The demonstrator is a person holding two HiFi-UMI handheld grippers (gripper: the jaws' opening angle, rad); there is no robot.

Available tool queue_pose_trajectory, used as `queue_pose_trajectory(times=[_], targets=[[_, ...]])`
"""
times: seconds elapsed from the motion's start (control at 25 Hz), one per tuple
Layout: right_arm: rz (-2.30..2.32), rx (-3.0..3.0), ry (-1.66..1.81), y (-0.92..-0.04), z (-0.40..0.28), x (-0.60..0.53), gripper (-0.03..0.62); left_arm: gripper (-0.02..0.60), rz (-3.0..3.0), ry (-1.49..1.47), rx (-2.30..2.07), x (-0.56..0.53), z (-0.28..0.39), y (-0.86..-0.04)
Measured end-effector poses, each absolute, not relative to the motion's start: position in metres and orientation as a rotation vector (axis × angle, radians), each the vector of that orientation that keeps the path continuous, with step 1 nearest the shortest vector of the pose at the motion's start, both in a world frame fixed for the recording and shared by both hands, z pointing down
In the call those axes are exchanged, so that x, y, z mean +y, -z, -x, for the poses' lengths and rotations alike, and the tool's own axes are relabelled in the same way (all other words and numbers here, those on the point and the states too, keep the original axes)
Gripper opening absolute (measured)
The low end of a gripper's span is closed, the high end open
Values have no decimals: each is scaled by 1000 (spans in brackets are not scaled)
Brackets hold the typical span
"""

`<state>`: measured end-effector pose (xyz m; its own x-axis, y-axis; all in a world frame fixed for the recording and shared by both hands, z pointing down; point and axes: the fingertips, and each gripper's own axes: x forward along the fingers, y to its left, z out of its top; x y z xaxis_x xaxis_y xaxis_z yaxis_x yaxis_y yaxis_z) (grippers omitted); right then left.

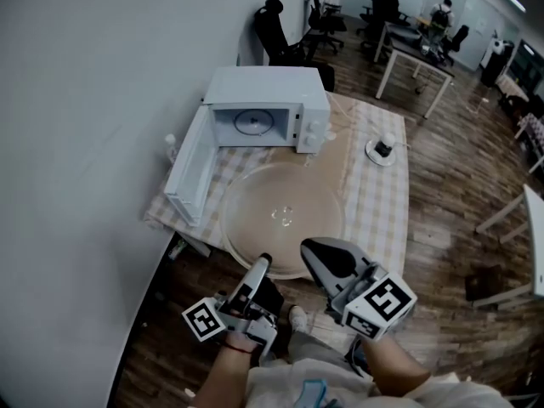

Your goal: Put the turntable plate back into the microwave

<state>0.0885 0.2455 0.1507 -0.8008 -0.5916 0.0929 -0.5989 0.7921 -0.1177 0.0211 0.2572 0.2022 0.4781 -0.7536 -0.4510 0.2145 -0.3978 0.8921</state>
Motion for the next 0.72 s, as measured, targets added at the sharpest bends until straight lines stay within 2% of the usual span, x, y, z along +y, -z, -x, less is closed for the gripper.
queue_pose_trajectory(times=[0.72], targets=[[-757, -2978, -202, -162, -95, 152, 32, 92, -1642, 1233, -580, 172, -31, -212]])
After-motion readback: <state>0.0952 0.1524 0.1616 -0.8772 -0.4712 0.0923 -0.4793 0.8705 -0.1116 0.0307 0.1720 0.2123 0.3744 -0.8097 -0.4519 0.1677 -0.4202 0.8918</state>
